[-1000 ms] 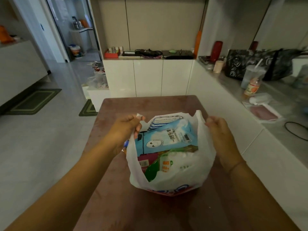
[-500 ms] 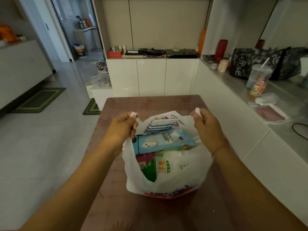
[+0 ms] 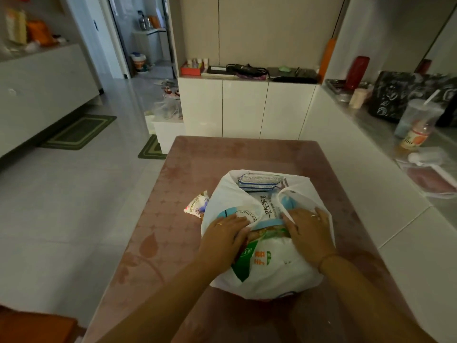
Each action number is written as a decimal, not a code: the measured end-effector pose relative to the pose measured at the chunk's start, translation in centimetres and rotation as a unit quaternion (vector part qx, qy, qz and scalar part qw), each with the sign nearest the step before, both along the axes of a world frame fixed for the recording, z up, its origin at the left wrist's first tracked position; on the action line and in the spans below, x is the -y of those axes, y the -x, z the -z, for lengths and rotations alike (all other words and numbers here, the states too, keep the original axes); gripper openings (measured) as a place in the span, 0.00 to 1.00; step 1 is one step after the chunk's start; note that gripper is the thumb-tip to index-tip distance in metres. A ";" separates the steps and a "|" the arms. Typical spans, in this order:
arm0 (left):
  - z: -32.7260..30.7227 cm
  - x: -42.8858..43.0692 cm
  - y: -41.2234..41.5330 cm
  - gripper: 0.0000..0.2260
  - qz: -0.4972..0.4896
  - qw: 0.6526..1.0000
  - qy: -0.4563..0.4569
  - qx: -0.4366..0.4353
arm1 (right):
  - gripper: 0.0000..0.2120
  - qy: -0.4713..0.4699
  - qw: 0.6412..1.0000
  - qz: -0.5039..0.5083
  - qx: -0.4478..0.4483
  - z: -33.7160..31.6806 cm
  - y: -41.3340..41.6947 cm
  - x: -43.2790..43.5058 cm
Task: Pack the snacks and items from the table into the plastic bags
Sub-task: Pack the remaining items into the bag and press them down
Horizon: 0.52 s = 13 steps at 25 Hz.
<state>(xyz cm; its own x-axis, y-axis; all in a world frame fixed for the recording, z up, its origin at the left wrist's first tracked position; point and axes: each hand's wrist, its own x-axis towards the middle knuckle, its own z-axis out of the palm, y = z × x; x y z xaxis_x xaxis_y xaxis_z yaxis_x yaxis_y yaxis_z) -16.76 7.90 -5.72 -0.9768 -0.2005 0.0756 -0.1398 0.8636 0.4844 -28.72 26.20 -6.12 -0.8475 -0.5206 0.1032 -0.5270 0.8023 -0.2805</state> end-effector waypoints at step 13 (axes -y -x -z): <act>-1.6 6.7 -0.7 0.18 -0.341 0.844 -0.350 -0.222 | 0.17 0.583 0.773 0.064 0.240 -8.2 0.8 -3.8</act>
<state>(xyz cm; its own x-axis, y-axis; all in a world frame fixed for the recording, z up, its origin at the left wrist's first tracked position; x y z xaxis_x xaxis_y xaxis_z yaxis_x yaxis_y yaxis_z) -16.06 1.19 -4.08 -0.5228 -0.8519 0.0324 -0.1595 0.1350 0.9779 -29.55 29.99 2.03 -0.9710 -0.2190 0.0962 -0.0740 -0.1074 -0.9915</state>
